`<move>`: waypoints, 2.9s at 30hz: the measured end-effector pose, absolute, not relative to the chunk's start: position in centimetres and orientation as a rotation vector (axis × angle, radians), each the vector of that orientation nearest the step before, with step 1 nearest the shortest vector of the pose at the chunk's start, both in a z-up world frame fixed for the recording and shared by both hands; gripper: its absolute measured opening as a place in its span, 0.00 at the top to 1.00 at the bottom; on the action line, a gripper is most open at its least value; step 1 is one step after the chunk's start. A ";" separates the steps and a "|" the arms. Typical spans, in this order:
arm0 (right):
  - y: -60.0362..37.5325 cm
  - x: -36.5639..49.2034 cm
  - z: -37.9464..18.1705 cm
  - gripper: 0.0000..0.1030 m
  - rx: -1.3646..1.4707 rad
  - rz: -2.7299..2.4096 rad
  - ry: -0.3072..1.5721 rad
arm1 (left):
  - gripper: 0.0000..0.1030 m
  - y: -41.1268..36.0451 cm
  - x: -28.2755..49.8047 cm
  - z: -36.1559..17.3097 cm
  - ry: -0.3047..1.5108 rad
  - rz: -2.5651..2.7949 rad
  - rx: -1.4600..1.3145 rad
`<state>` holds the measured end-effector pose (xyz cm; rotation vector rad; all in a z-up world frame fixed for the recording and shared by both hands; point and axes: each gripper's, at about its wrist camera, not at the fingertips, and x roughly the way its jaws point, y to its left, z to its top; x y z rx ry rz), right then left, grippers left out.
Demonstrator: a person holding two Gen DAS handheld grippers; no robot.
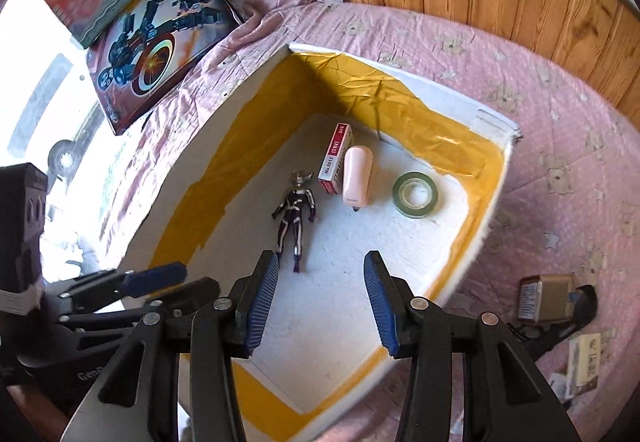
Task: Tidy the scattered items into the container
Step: 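Lift both grippers out of the box and move back to the items, then grasp the clear glass tube with the left gripper while the right gripper grasps the black marker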
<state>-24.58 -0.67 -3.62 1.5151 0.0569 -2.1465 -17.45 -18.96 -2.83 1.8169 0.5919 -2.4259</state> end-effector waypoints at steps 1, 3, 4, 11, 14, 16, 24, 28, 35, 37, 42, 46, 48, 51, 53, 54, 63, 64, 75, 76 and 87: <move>-0.6 -24.4 -3.5 0.55 1.507 -2.149 0.063 | 0.53 -18.7 -17.2 -2.6 0.582 -2.432 1.814; -0.3 -23.8 -3.2 0.55 1.490 -2.157 0.073 | 0.53 -18.2 -16.5 -2.1 0.568 -2.445 1.806; -0.1 -23.5 -3.0 0.55 1.479 -2.159 0.077 | 0.53 -18.0 -16.2 -1.8 0.560 -2.453 1.801; 0.4 -20.8 -1.9 0.55 1.401 -2.170 0.128 | 0.53 -16.6 -13.9 0.2 0.515 -2.523 1.716; 0.7 -19.7 -1.5 0.55 1.369 -2.171 0.144 | 0.53 -16.5 -12.7 1.1 0.517 -2.560 1.643; 0.8 -18.9 -1.1 0.55 1.340 -2.174 0.162 | 0.53 -16.1 -12.0 1.5 0.504 -2.587 1.615; 2.3 -14.7 0.5 0.55 1.149 -2.200 0.163 | 0.53 -13.9 -8.6 2.9 0.362 -2.732 1.463; 3.3 -12.8 0.6 0.55 1.080 -2.214 0.141 | 0.53 -13.3 -7.1 3.0 0.328 -2.760 1.404; 4.6 -9.9 0.9 0.55 0.986 -2.259 0.133 | 0.53 -12.0 -5.1 3.2 0.264 -2.799 1.347; 5.2 -9.3 1.1 0.55 0.958 -2.275 0.122 | 0.53 -11.5 -4.4 3.5 0.233 -2.824 1.309; 7.0 -7.1 1.6 0.55 0.870 -2.320 0.089 | 0.53 -10.3 -2.9 3.6 0.194 -2.883 1.248; 8.3 -5.3 1.6 0.55 0.808 -2.348 0.069 | 0.53 -9.4 -1.9 3.1 0.180 -2.908 1.224; 9.2 -4.3 1.3 0.55 0.777 -2.363 0.053 | 0.53 -8.9 -1.4 2.8 0.167 -2.925 1.202; 10.5 -2.9 0.3 0.55 0.758 -2.387 0.038 | 0.53 -7.8 -0.6 2.5 0.145 -2.951 1.164; 11.5 -2.2 -0.6 0.55 0.765 -2.403 0.021 | 0.53 -6.8 -0.2 2.2 0.115 -2.981 1.159; 11.9 -1.9 -1.1 0.55 0.772 -2.409 0.011 | 0.53 -6.3 0.0 2.0 0.099 -2.994 1.159; 18.5 -0.9 -5.4 0.55 0.904 -2.505 -0.121 | 0.53 -0.9 -1.1 -1.6 0.050 -3.060 1.336; 19.3 -0.8 -5.8 0.55 0.919 -2.520 -0.138 | 0.53 -0.3 -1.4 -2.0 0.055 -3.064 1.367; 27.8 -2.7 -11.3 0.59 1.236 -2.648 -0.406 | 0.53 7.0 -7.1 -7.9 0.144 -2.996 1.725; 28.2 -3.0 -11.6 0.59 1.255 -2.645 -0.426 | 0.53 7.2 -7.7 -8.3 0.148 -2.986 1.730; 29.7 -8.3 -15.4 0.59 1.447 -2.616 -0.536 | 0.53 8.4 -13.1 -13.1 0.208 -2.854 1.801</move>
